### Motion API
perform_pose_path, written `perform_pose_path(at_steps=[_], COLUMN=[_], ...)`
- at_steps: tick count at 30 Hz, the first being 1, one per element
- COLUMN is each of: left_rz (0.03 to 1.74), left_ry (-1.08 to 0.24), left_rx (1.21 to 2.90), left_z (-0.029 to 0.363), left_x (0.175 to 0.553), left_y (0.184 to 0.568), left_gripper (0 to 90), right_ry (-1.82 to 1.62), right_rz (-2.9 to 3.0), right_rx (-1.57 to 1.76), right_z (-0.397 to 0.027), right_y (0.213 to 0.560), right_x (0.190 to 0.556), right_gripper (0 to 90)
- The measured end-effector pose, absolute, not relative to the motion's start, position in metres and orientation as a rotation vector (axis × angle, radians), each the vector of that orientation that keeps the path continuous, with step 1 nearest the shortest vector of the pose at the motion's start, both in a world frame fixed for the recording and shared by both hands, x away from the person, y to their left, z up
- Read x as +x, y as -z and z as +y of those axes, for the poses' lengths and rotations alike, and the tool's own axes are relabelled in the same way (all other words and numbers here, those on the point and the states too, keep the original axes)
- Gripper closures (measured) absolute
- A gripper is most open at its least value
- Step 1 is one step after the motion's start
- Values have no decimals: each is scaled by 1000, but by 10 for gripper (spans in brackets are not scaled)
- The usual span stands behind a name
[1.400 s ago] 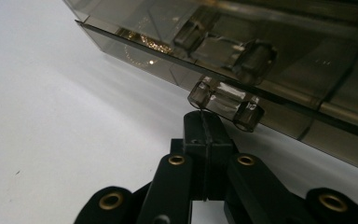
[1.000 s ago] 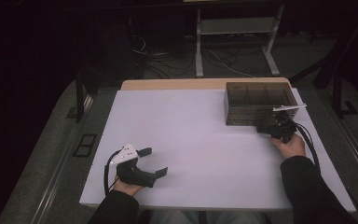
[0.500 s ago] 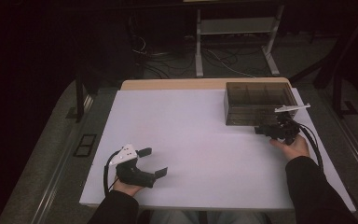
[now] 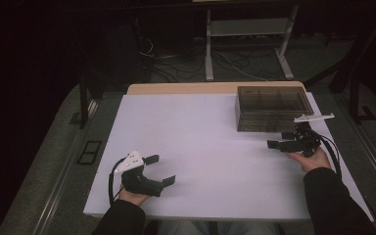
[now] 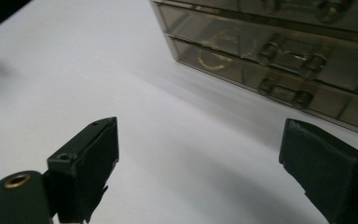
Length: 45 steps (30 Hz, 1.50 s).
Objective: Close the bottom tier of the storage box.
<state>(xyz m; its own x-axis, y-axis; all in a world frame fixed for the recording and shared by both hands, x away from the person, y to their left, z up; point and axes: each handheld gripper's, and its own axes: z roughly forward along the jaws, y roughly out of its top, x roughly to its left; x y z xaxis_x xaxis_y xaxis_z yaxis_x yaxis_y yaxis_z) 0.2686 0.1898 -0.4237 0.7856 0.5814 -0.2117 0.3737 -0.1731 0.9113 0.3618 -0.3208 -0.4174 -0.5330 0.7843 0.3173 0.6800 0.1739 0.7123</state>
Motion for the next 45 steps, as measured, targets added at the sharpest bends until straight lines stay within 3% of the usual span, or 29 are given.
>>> perform_pose_path(at_steps=[3,5,6,28,45], left_rz=[740,741,741,743,741], left_ry=[-220,-220,-220,-215,-212], left_rx=[1791,1791,1791,1796,1801], left_z=[190,190,190,190,190], left_x=[269,269,269,269,269], left_y=[424,424,424,424,424], left_gripper=[0,0,0,0,0], right_ry=[-1318,-1330,-1323,-1422,-1490], right_rz=[2305,2300,2305,2280,2230], right_rx=[1441,1429,1438,1350,1272], right_z=[-318,-317,-315,-304,-290], right_y=[413,410,410,400,411], right_x=[355,351,348,297,268], right_gripper=[110,6,1,1,1])
